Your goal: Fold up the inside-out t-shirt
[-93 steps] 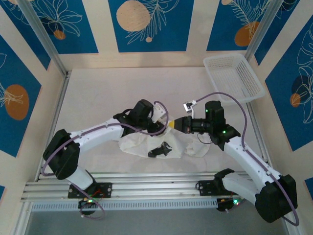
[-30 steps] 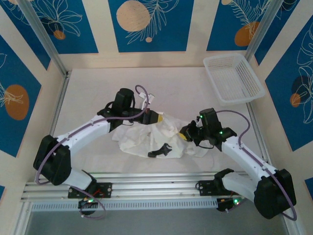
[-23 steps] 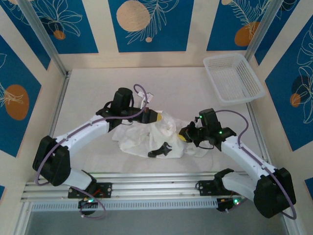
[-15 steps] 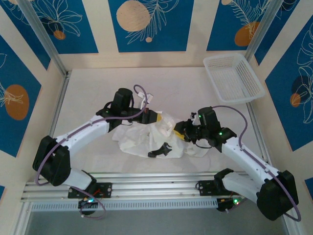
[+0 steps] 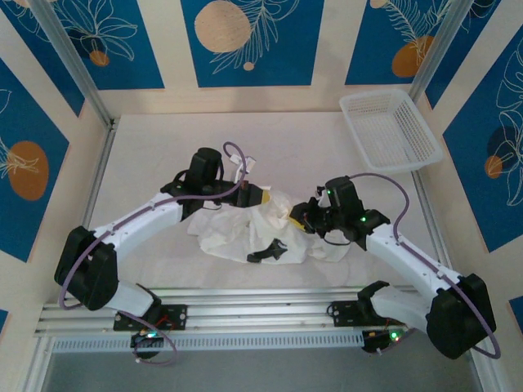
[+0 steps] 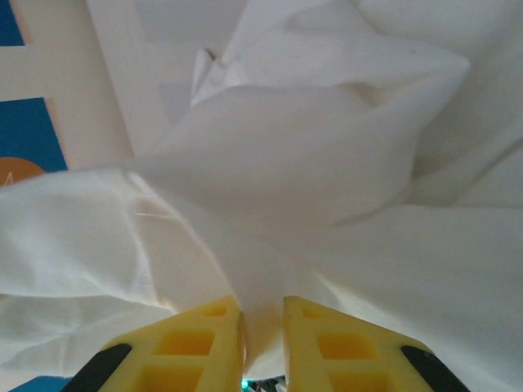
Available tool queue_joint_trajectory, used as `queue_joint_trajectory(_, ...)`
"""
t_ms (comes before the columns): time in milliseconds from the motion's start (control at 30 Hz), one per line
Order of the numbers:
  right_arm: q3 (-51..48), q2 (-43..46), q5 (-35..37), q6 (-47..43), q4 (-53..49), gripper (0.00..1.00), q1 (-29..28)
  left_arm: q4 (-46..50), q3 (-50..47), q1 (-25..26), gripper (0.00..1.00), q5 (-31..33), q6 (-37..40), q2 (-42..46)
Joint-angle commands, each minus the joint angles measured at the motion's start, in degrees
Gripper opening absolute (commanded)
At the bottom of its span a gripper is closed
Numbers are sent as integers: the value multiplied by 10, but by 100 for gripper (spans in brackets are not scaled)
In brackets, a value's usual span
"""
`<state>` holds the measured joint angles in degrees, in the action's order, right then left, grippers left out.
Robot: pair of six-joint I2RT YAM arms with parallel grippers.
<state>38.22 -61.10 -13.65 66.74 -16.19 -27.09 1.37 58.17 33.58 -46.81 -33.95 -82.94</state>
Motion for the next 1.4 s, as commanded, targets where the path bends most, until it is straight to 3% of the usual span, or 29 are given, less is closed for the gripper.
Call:
queue_joint_trajectory(0,5,-8,3,-15,-28,30,-7,-3,-7,-6,0,3,10,15)
queue_joint_trajectory(67,6,-20,-2,-18,-26,33,-9,-2,-6,-6,0,2,10,16)
queue_joint_trajectory(133,10,-35,-14,-24,-23,29,-12,-1,-4,-7,0,2,12,17)
queue_joint_trajectory(233,21,-41,-23,-39,-24,3,-12,5,-10,-15,0,14,17,25)
queue_joint_trajectory(267,25,-34,-23,-48,-27,0,-11,4,-17,-22,0,24,17,31)
queue_joint_trajectory(433,19,84,-12,-112,40,0,-12,11,-67,-65,0,72,21,35)
queue_joint_trajectory(533,14,125,-11,-138,71,0,-11,-32,-92,-67,0,66,-1,14)
queue_joint_trajectory(567,16,127,-12,-142,71,0,-11,-58,-102,-67,2,59,-14,13)
queue_joint_trajectory(667,22,119,-10,-148,61,0,-10,-50,-108,-69,21,83,5,52)
queue_joint_trajectory(833,19,103,-16,-149,69,0,-10,97,-68,-60,37,160,143,149)
queue_joint_trajectory(933,21,92,-25,-151,77,0,-11,178,-46,-18,42,221,240,178)
queue_joint_trajectory(1033,24,84,-33,-152,85,0,-13,229,-16,33,45,271,301,158)
queue_joint_trajectory(1167,33,78,-45,-157,88,0,-19,228,20,81,54,340,321,95)
queue_joint_trajectory(1367,44,78,-40,-167,74,0,-32,160,55,118,71,352,334,4)
